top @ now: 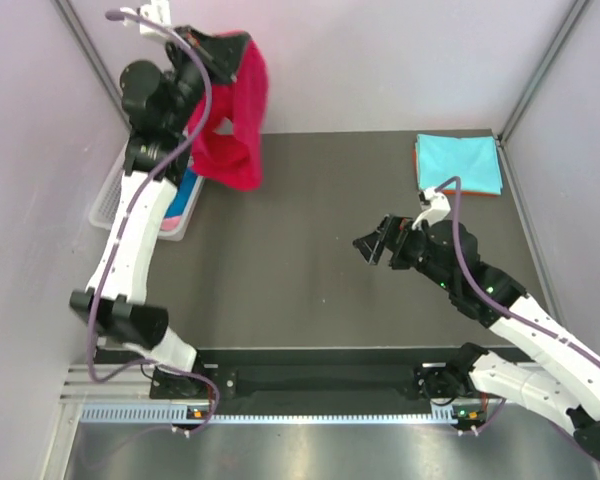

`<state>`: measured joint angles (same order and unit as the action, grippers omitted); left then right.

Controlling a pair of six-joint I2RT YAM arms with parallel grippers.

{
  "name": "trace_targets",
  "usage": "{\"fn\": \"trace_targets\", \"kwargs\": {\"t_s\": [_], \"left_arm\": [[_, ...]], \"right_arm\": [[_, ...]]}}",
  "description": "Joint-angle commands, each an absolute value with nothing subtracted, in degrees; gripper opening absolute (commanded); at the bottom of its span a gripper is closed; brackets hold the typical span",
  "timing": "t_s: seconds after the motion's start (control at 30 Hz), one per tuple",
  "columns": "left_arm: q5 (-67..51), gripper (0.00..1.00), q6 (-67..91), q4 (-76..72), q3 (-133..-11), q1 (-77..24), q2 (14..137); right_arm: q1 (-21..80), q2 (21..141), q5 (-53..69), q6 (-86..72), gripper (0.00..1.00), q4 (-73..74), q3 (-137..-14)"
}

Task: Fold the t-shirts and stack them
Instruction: Move the tshirt to the center of the board

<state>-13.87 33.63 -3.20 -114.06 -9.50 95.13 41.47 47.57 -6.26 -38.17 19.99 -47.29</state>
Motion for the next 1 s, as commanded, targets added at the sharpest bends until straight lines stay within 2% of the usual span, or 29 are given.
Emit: {"fn": "trace_targets", "kwargs": {"t_s": [0.0,0.1,0.2,0.37,0.5,0.7,0.8,0.87,0.97], "left_arm": [[-19.9,0.0,37.0,-8.6,-102.7,-13.4,85.2],[-21.6,0.0,41.7,-11.2,-89.6,-17.3,77.3],[-21.5,0.0,44.6,-12.2,-65.9,-20.7,70.7],[-23.8,0.0,46.7,-9.8,-44.3,-24.2,65.7],[-25.4,0.0,47.1,-8.7,-37.6,-28.7,64.8],[-18.8,0.0,43.2,-1.0,-35.2,-37.7,61.0],[-21.0,0.0,44.4,-3.9,-31.7,-41.1,59.9],[-23.9,0.02,45.5,-5.8,-30.2,-42.9,60.0],[-25.6,0.11,46.8,-6.8,-28.7,-44.2,59.3]], "right_arm": [[42.1,43.2,-8.6,-38.9,1.0,19.9,-46.9],[42.1,40.6,-11.8,-40.8,0.99,21.5,-44.8],[42.1,39.0,-13.7,-42.4,0.99,22.8,-42.6],[42.0,39.8,-14.6,-43.5,0.98,23.4,-39.6],[42.0,43.2,-14.4,-43.7,0.95,21.4,-38.9],[41.1,52.1,-17.0,-42.8,0.89,17.2,-41.3],[38.6,58.6,-18.5,-38.2,0.86,12.6,-44.2],[36.8,64.3,-15.1,-33.0,0.83,8.0,-45.6],[33.7,73.5,-8.4,-28.6,0.79,1.9,-48.2]]}}
